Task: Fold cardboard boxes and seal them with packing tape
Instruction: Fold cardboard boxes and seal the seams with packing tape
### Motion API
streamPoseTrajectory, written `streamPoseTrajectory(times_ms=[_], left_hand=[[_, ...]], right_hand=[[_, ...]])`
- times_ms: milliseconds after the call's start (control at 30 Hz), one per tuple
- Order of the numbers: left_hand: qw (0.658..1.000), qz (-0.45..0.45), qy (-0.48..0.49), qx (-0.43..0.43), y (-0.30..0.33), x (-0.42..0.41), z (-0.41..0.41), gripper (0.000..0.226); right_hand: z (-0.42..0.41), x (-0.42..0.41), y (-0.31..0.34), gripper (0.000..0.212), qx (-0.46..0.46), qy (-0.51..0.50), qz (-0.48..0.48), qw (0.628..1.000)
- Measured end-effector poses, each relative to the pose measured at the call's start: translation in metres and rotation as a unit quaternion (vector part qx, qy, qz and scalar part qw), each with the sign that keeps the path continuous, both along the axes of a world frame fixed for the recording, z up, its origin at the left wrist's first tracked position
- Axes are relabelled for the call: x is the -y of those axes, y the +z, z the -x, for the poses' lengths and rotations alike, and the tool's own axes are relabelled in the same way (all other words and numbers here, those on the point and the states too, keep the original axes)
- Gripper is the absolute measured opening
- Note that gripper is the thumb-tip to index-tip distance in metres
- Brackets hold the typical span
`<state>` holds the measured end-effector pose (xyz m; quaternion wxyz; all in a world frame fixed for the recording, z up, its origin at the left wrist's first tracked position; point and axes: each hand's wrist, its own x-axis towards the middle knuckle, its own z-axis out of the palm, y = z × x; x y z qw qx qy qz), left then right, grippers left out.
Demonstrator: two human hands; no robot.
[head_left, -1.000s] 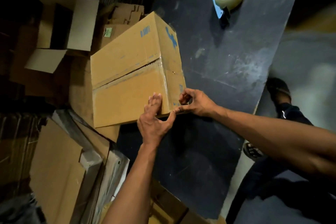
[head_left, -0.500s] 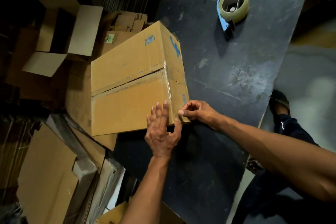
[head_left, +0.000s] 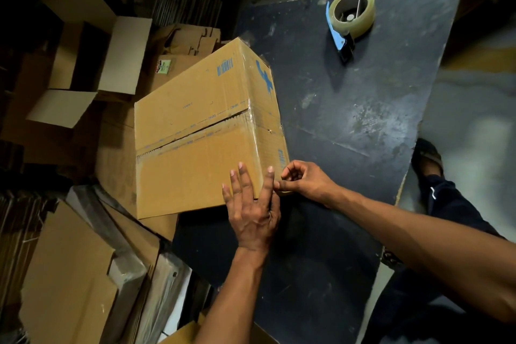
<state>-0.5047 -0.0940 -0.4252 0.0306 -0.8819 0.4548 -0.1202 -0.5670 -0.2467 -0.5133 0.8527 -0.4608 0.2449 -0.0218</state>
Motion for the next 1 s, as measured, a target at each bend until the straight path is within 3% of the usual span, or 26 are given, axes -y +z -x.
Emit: streamPoseTrajectory(times_ms=[333, 433, 533, 700, 767, 833, 900, 967, 1000], left_hand=[[0.992, -0.119, -0.043, -0.019, 0.029, 0.003, -0.007, 0.058], [0.980, -0.175, -0.090, 0.017, 0.039, 0.005, -0.015, 0.064], [0.964, -0.223, -0.134, 0.050, 0.046, 0.010, -0.027, 0.051], [0.931, -0.314, -0.175, -0.071, 0.051, 0.008, -0.039, 0.036], [0.939, -0.250, -0.202, -0.119, 0.053, 0.004, -0.036, 0.040], [0.964, -0.080, -0.173, -0.184, 0.055, 0.002, -0.029, 0.053], [0.980, 0.072, -0.036, -0.184, 0.055, 0.011, -0.024, 0.069], [0.970, 0.086, 0.126, -0.189, 0.046, 0.025, -0.020, 0.080], [0.967, 0.066, 0.158, -0.191, 0.038, 0.026, -0.016, 0.081]], right_hand=[[0.009, 0.003, 0.009, 0.049, -0.010, 0.030, 0.023, 0.999], [0.015, 0.006, 0.007, 0.032, -0.024, 0.054, 0.051, 0.997], [0.022, 0.005, 0.005, 0.019, -0.030, 0.064, 0.072, 0.995], [0.035, 0.007, 0.000, 0.008, -0.056, 0.068, 0.148, 0.985], [0.041, 0.010, -0.002, 0.010, -0.068, 0.073, 0.182, 0.978], [0.044, 0.013, 0.000, 0.009, -0.064, 0.071, 0.201, 0.975], [0.047, 0.015, 0.004, 0.008, -0.061, 0.061, 0.208, 0.974], [0.046, 0.017, 0.009, 0.008, -0.061, 0.058, 0.210, 0.974], [0.045, 0.017, 0.010, 0.009, -0.059, 0.062, 0.215, 0.973]])
